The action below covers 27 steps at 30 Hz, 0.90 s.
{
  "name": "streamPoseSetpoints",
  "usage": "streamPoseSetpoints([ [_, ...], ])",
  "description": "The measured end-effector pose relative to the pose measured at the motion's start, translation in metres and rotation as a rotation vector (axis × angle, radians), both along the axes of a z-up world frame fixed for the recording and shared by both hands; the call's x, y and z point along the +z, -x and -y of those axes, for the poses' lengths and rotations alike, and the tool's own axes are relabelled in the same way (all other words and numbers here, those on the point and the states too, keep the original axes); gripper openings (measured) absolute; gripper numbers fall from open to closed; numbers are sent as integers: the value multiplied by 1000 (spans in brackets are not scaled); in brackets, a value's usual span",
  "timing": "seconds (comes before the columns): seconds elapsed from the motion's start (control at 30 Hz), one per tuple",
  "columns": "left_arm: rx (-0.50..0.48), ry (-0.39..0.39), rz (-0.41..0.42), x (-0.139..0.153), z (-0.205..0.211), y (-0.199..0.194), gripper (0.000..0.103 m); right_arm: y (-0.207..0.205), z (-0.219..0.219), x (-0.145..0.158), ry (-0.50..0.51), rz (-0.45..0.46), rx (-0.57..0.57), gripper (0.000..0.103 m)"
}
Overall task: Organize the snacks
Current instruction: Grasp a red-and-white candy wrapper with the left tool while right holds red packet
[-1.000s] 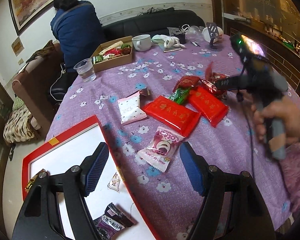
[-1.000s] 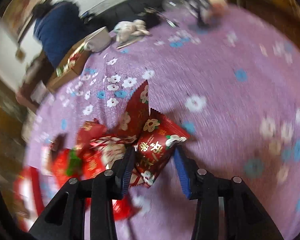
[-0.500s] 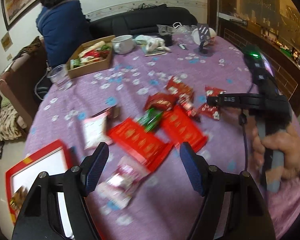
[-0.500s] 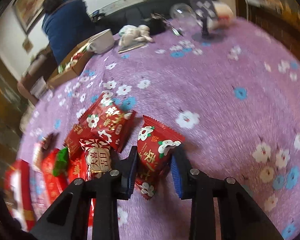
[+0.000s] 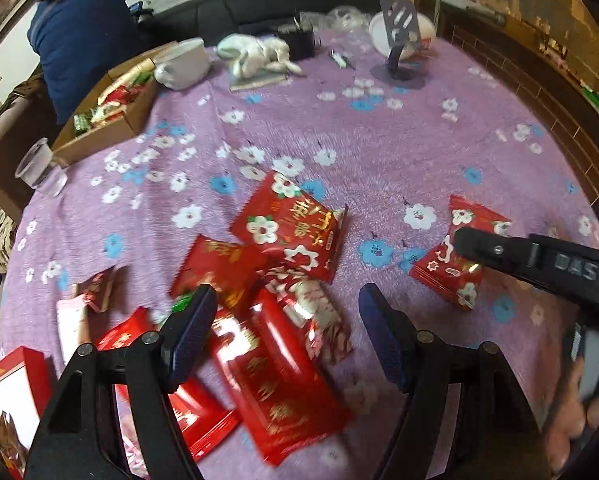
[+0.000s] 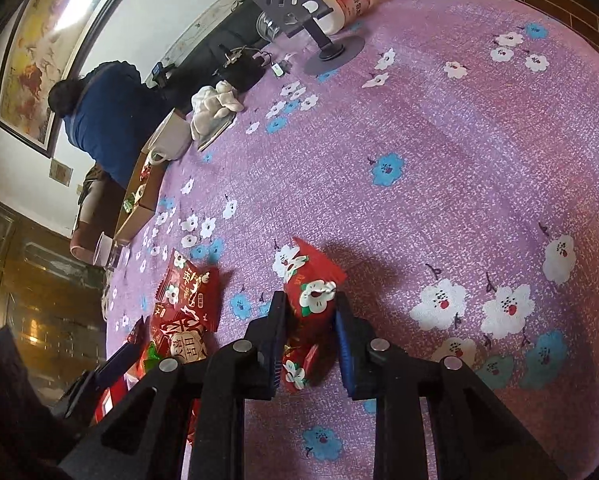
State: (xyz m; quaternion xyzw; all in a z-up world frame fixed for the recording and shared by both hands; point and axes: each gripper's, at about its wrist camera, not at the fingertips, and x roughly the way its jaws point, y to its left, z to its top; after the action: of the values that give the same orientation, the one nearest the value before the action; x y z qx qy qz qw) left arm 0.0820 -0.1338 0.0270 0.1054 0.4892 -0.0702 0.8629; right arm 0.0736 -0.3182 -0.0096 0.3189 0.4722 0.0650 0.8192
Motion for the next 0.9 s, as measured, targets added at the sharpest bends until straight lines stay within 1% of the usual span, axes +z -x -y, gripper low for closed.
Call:
streamPoseSetpoints([
  [0.07,-12,0,-10,-9,5,-1,73,-2,-2,-1,10,1,-7,28],
  [0.13,-43,-16,12,-14,9,3,73,-3,-9,2,50,20,-6,32],
  [0.17,-58,-30,38,-15,11,5,68,-3,-13,3,72,29,-1,35],
  [0.2,-68,-36,53,-15,12,6,55,-4,-16,3,84,34,3,36],
  [0.23,-81,-41,64,-15,11,7,50,-5,-19,4,107,43,5,37],
  [0.27,-81,-47,70,-15,10,6,40,-5,-22,4,131,54,10,36],
  [0.3,-81,-48,73,-14,7,4,33,-6,-25,4,158,64,16,36],
  [0.33,-83,-30,73,-13,2,3,30,-6,-27,5,189,72,23,33],
  [0.37,-82,-19,75,-12,-2,2,24,-6,-30,5,217,76,28,26],
  [0.4,-84,-11,77,-12,-3,1,23,-7,-33,5,243,78,34,24],
  [0.47,-102,6,85,-10,-6,5,23,-6,-35,6,263,81,42,23],
  [0.57,-149,-3,118,-8,-4,16,20,-3,-30,7,225,77,36,22],
  [0.6,-170,8,126,-5,-5,22,17,-3,-27,8,206,79,31,22],
  [0.73,-222,38,150,5,-8,42,16,1,-17,12,99,106,31,22],
  [0.9,-257,78,159,14,-16,66,15,4,-15,15,3,130,49,22],
])
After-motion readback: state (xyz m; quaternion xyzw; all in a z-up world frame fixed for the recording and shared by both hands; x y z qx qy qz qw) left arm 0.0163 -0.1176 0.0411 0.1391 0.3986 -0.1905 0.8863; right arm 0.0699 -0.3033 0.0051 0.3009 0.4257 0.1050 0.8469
